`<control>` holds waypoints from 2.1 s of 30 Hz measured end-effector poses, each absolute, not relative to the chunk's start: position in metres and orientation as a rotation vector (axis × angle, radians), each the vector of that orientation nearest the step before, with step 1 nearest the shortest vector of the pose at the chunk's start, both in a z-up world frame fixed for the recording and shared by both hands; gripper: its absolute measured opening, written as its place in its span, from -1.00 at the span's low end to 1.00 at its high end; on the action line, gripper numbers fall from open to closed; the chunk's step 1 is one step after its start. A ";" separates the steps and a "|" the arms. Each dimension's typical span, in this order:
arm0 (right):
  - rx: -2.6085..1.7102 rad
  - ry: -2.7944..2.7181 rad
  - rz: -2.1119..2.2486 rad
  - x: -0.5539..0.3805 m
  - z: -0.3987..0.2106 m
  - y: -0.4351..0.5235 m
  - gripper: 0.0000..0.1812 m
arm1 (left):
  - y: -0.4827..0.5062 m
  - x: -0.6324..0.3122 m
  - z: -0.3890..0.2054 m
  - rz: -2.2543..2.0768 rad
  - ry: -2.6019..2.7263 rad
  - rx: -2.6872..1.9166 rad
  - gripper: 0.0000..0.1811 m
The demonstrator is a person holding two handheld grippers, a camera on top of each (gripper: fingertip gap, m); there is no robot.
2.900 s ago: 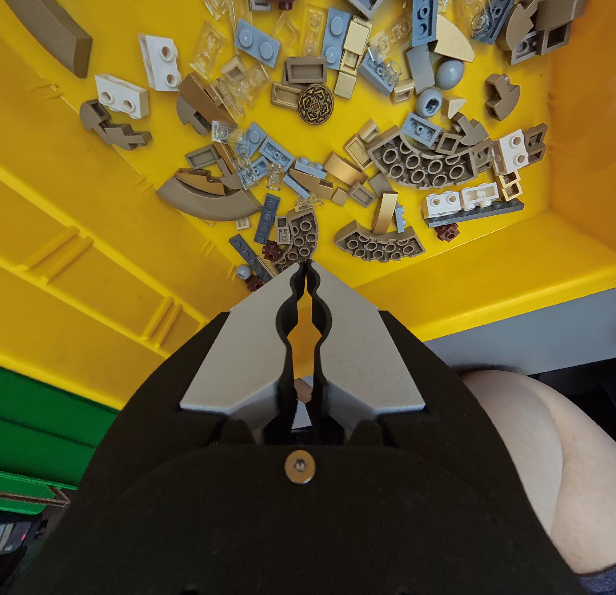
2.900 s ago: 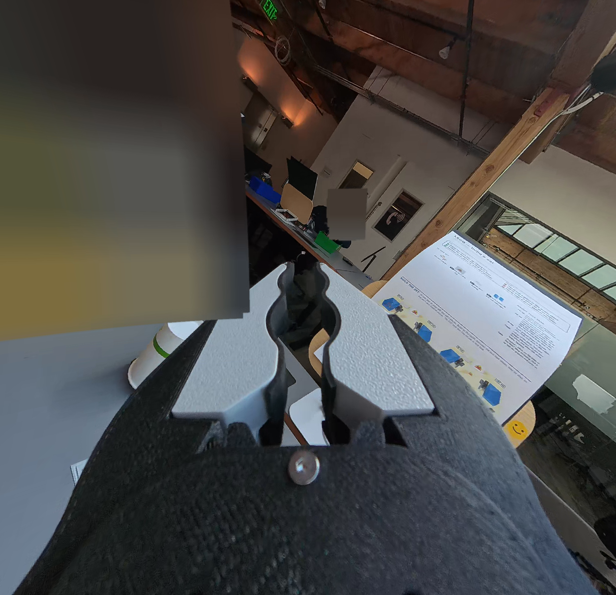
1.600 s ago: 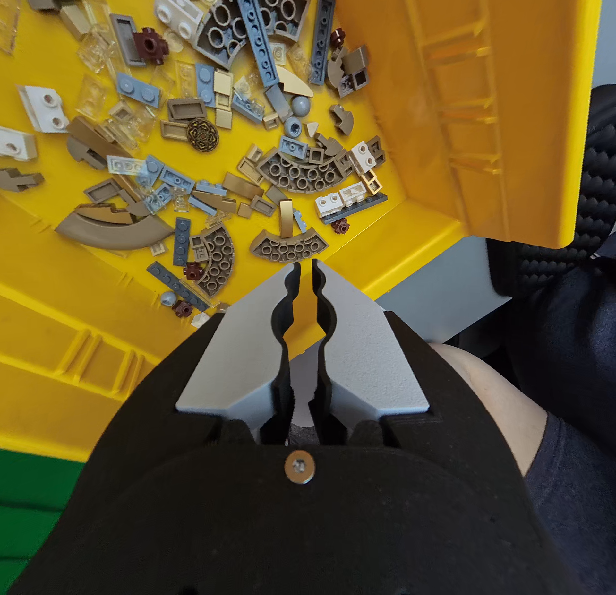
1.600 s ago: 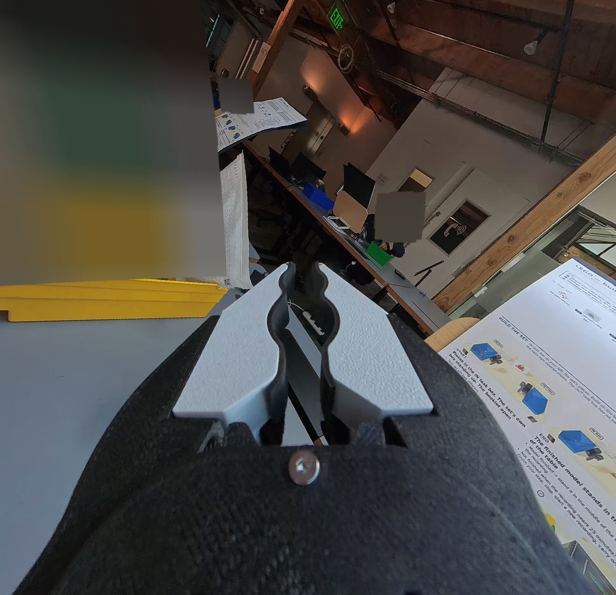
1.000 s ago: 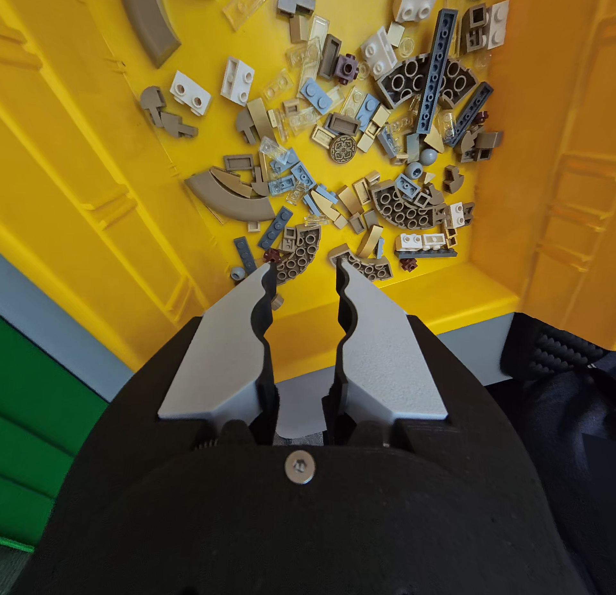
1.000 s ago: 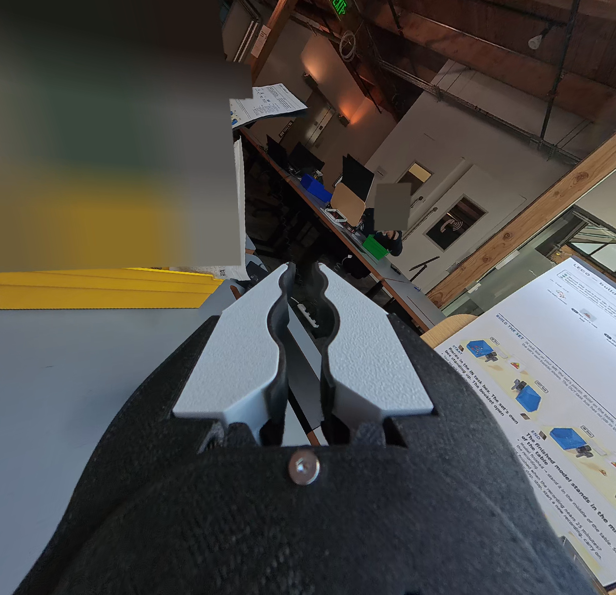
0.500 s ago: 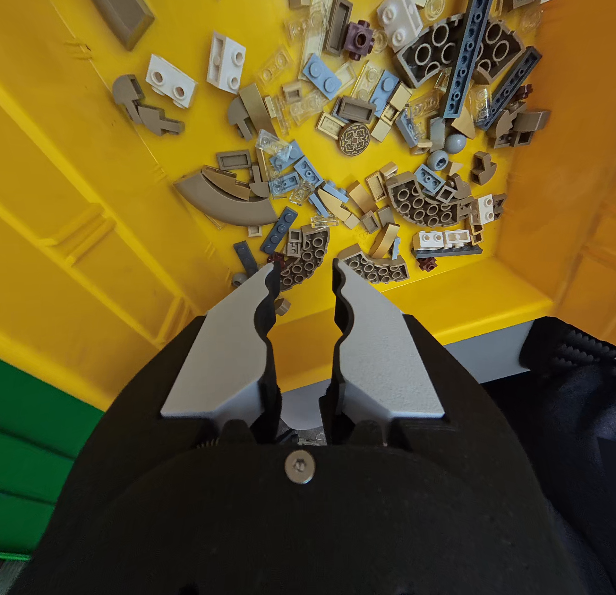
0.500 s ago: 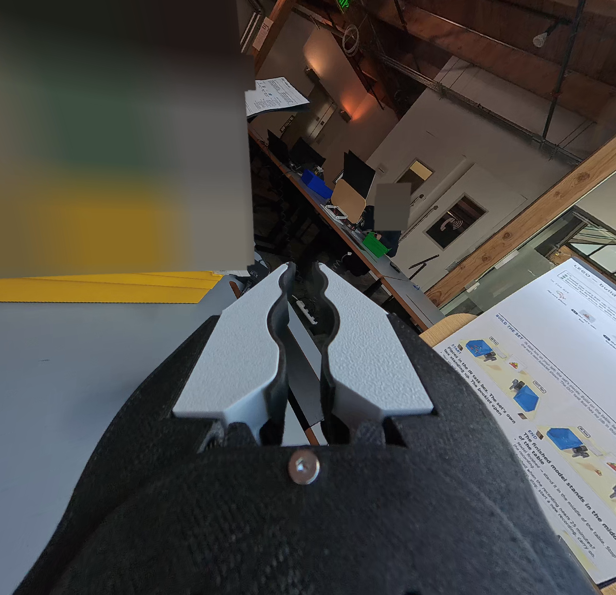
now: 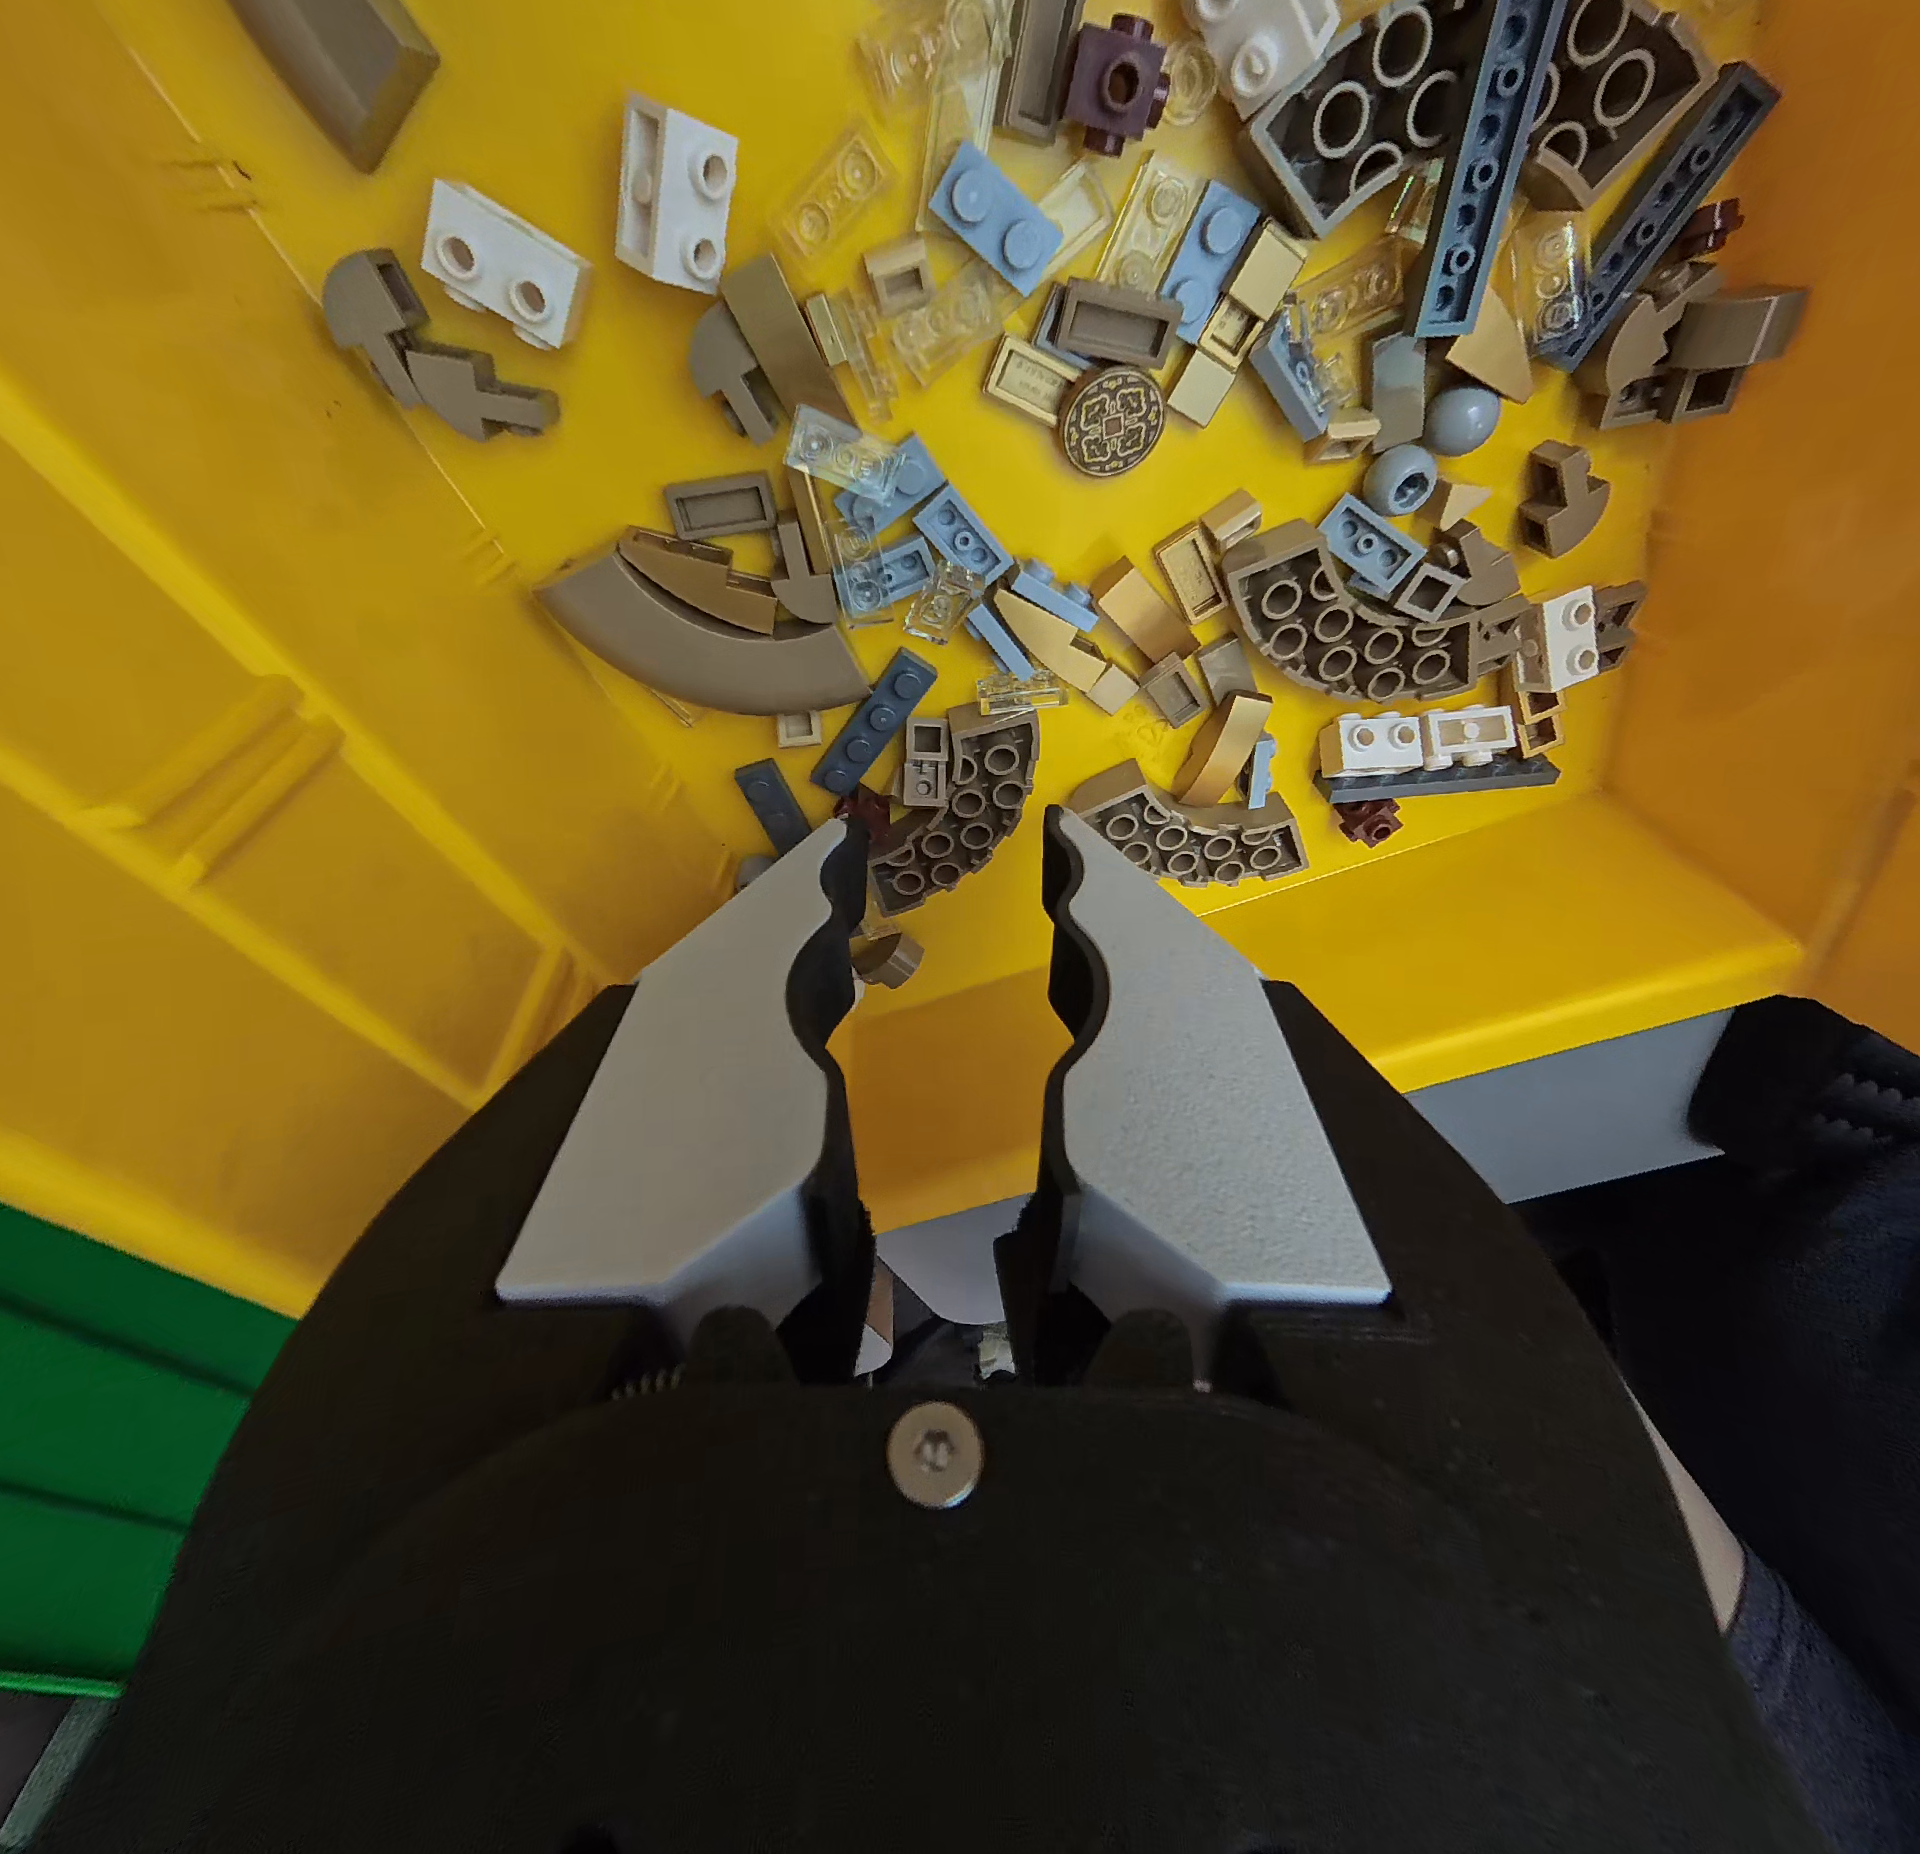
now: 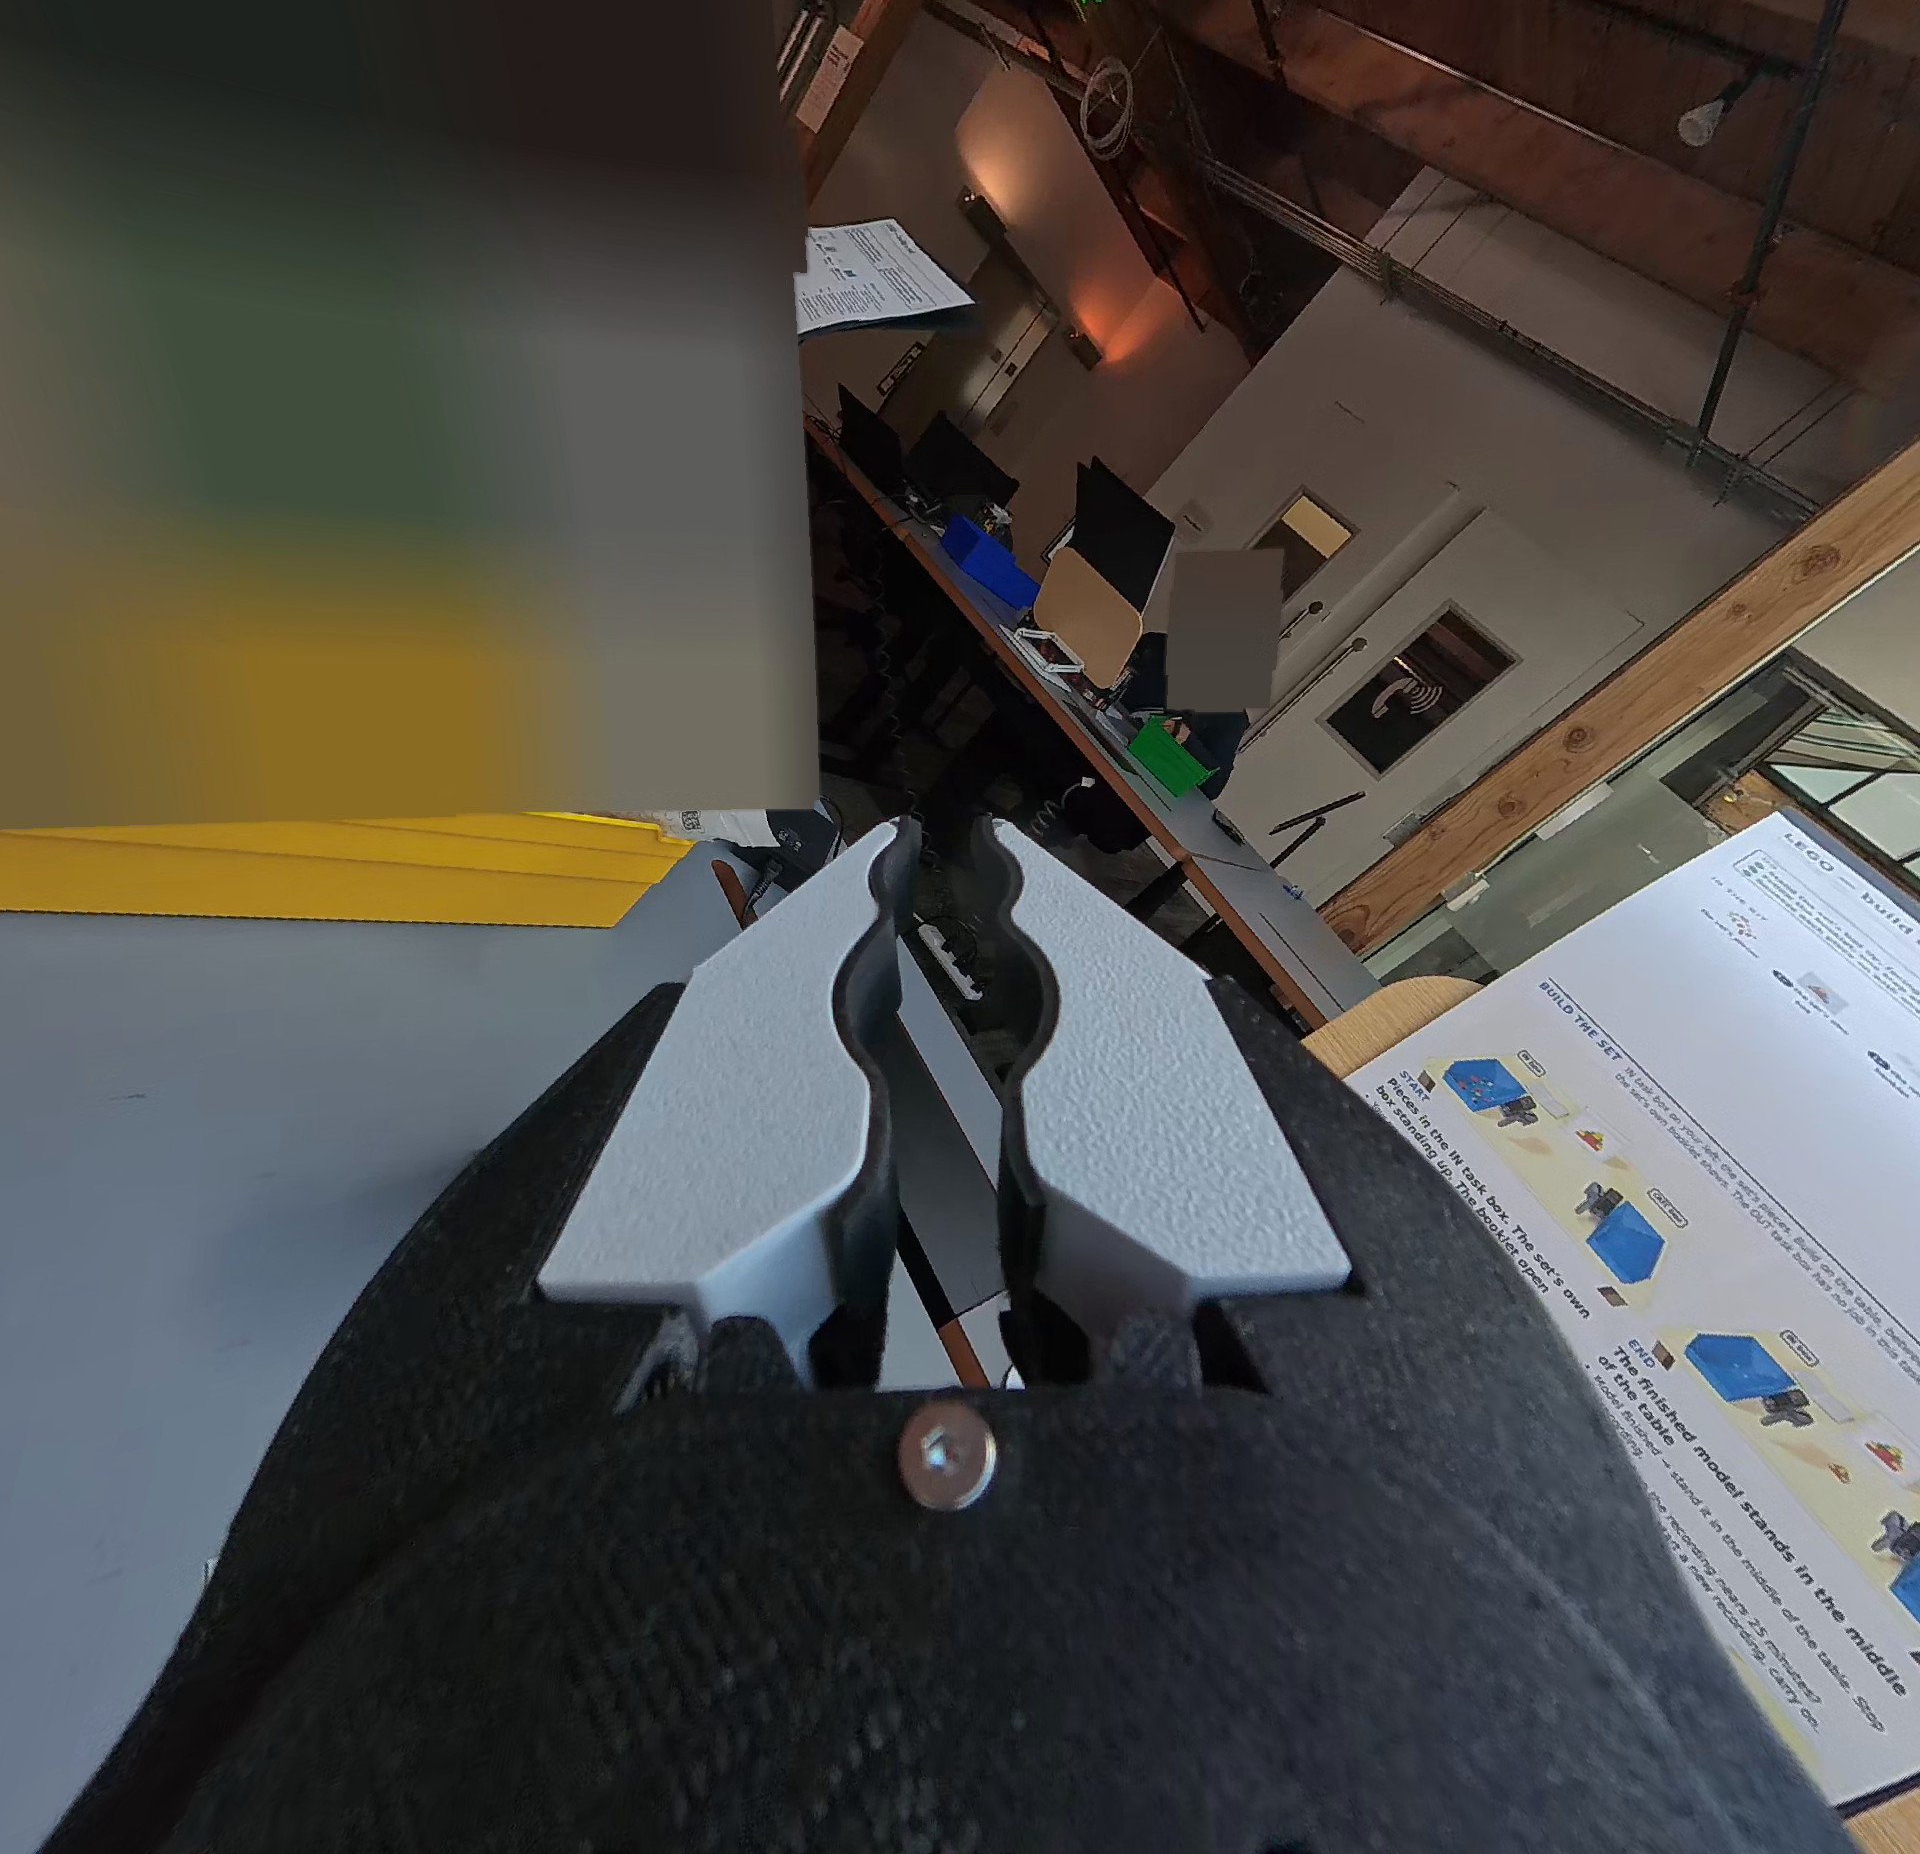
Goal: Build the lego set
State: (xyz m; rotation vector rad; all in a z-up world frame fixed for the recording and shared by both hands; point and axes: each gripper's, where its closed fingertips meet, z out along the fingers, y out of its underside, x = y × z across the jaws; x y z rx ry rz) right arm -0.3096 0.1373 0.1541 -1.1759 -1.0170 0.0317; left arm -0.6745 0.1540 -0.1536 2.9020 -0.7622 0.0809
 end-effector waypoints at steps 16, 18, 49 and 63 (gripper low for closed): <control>-1.174 -1.020 0.026 -0.309 0.154 0.137 -0.90 | 0.140 -0.677 -0.157 0.053 -0.768 2.822 -0.98; -1.173 -1.021 0.025 -0.309 0.154 0.137 -0.90 | 0.136 -0.677 -0.157 0.062 -0.759 2.809 -0.98; -1.171 -1.017 0.013 -0.304 0.155 0.138 -0.89 | 0.191 -0.586 -0.160 0.149 -1.394 2.855 -0.94; -1.181 -1.033 0.011 -0.307 0.151 0.140 -0.90 | 0.181 -0.666 -0.124 0.083 -1.021 3.073 -0.94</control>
